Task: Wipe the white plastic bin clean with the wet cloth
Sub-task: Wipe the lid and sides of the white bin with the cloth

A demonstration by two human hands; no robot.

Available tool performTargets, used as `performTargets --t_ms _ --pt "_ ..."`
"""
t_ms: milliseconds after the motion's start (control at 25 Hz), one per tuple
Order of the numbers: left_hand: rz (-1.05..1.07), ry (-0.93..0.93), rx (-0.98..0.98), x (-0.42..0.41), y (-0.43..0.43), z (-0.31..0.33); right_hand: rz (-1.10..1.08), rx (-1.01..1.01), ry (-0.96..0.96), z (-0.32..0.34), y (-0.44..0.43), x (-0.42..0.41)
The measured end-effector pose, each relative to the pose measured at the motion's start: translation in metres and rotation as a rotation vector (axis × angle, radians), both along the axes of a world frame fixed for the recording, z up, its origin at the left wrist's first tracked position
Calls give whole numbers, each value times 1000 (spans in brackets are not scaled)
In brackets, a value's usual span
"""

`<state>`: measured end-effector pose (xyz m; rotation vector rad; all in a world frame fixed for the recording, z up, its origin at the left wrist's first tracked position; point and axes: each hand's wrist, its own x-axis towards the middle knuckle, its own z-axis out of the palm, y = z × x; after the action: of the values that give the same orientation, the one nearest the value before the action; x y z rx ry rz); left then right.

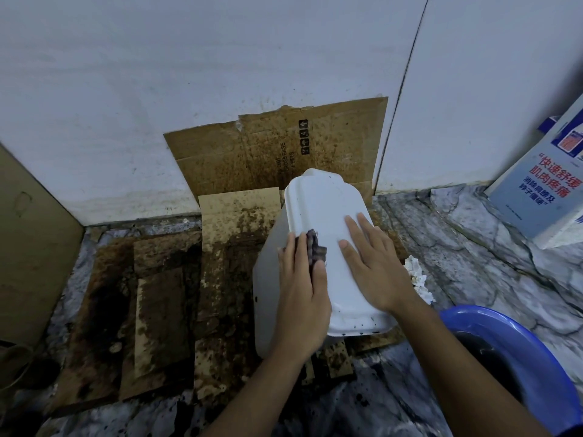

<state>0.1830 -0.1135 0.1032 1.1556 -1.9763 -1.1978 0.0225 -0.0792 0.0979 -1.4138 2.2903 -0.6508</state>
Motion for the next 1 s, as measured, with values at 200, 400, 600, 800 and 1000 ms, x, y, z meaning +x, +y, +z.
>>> performTargets --t_ms 200,400,600,800,1000 --pt "-21 63 39 6 3 0 8 -5 24 -2 -4 3" --pt "15 9 22 -18 -60 1 7 -5 30 -3 -7 5" --pt "23 -55 -45 -42 -120 1 1 13 40 -3 -10 10" --pt "27 -108 -80 -40 -132 5 14 17 52 -1 -13 16" --pt "8 -119 -61 -28 -112 10 3 11 40 0 -15 20"
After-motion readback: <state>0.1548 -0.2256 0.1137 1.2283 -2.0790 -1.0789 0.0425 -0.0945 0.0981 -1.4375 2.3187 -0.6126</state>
